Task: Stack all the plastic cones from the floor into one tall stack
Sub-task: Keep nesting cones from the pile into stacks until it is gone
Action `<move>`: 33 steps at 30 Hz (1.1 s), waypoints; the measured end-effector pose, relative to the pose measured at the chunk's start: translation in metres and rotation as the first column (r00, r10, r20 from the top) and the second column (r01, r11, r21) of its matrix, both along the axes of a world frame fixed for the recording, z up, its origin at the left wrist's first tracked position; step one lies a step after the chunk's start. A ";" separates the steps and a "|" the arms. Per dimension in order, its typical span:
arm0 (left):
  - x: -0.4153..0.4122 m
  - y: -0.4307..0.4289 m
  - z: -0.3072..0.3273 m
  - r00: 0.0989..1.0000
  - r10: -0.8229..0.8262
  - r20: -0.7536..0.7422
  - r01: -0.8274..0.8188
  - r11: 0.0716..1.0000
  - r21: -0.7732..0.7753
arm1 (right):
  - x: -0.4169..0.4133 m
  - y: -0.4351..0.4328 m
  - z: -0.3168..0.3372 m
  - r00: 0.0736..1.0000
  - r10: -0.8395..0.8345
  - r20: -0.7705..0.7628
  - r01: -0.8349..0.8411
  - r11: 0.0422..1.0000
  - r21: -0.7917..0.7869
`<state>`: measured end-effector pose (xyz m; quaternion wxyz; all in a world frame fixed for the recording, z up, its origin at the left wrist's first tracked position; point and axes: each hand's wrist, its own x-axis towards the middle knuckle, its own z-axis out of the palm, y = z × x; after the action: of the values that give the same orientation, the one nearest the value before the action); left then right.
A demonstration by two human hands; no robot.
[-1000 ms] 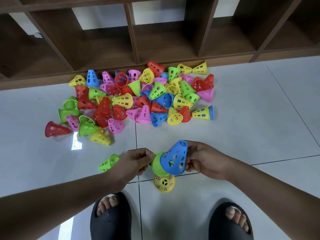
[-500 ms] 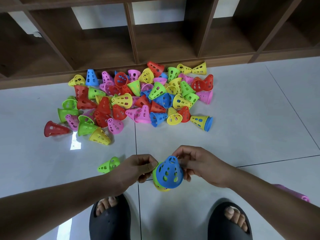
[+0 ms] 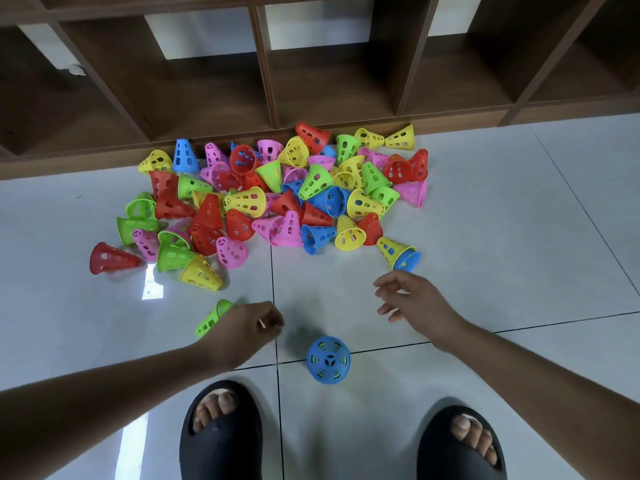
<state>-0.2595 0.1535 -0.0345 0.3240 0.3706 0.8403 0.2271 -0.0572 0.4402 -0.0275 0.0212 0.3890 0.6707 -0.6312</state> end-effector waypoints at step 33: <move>-0.032 0.019 0.037 0.897 0.280 0.342 -0.301 0.954 0.006 | -0.006 -0.007 0.029 0.968 -0.234 -0.091 0.242 0.967 0.085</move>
<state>-0.2915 0.1725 0.0025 0.4144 0.2061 0.8111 0.3577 -0.0630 0.4335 0.0011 -0.1005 0.4417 0.6487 -0.6115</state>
